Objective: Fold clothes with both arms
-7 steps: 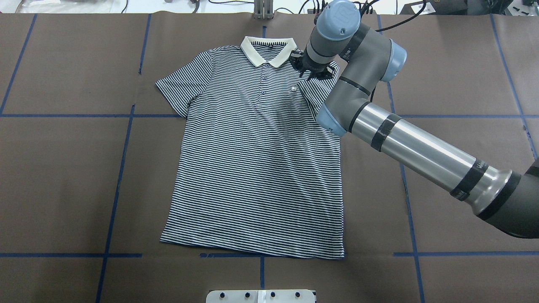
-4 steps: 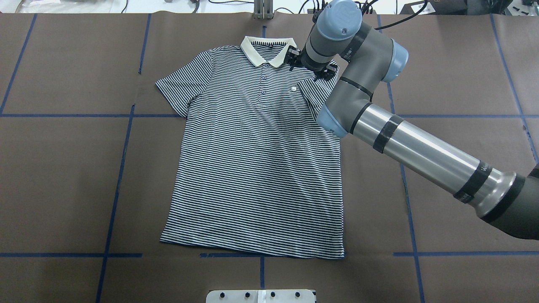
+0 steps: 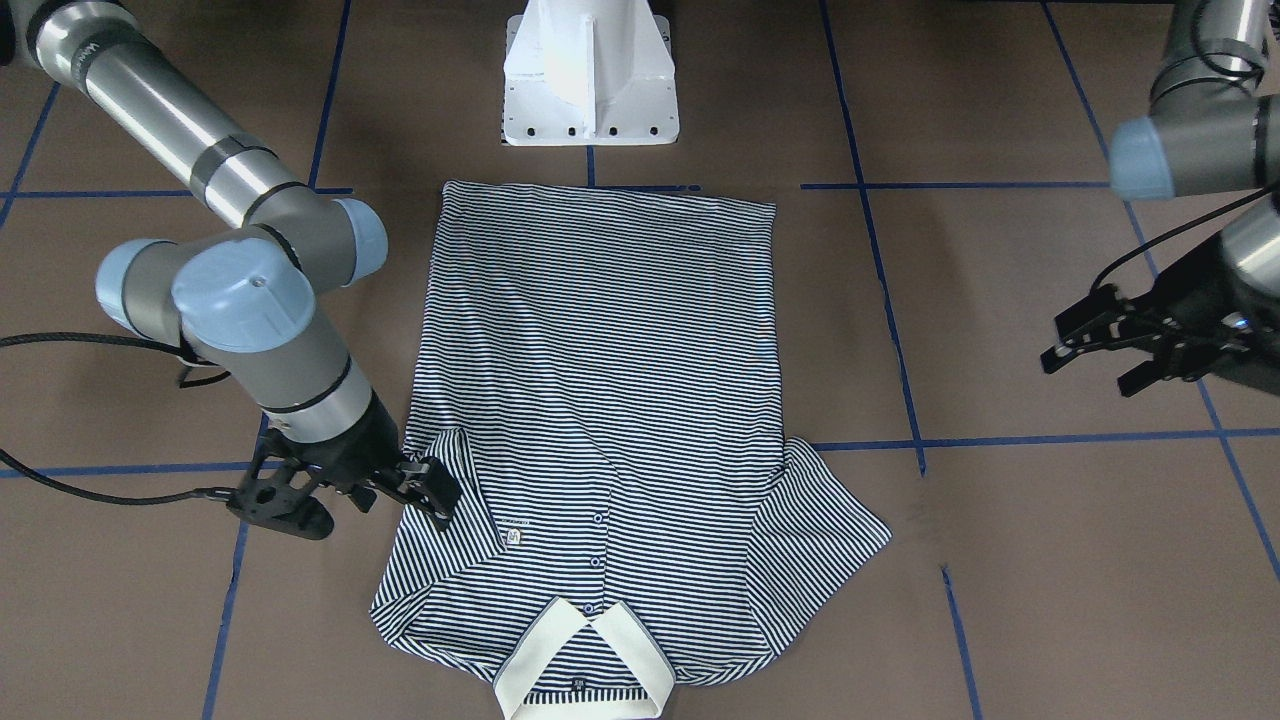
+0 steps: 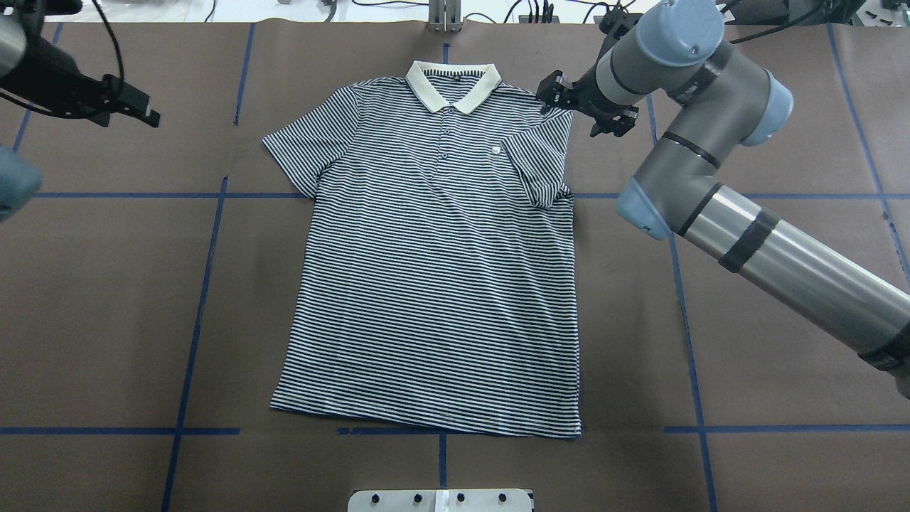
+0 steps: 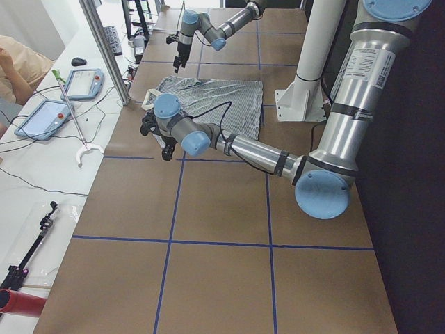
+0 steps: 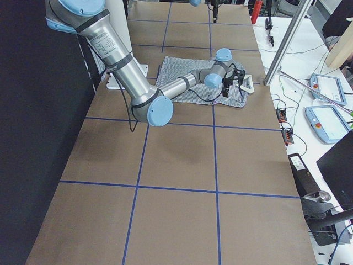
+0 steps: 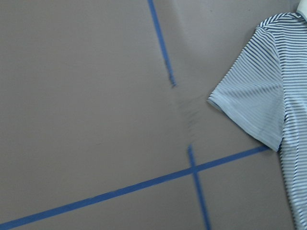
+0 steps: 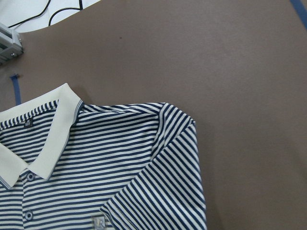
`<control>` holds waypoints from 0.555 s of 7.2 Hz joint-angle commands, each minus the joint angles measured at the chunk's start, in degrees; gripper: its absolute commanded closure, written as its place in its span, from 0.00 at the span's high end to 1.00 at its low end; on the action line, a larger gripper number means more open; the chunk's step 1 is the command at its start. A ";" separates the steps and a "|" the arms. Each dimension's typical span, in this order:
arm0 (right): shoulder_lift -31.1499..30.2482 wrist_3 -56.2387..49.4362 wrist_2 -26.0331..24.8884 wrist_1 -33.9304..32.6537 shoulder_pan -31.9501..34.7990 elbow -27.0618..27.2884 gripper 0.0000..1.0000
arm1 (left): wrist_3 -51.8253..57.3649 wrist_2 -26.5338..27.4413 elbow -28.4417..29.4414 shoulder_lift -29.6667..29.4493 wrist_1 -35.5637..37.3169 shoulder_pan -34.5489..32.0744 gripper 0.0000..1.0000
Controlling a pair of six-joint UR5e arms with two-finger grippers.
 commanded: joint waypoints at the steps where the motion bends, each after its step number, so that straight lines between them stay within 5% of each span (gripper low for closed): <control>1: -11.56 -1.18 6.07 4.08 2.79 9.73 1.00 | -7.43 8.39 7.67 -5.72 -4.60 4.96 0.88; 4: -15.32 -1.80 6.00 6.49 2.80 10.31 1.00 | -7.53 13.22 25.23 -15.03 -10.93 10.32 0.67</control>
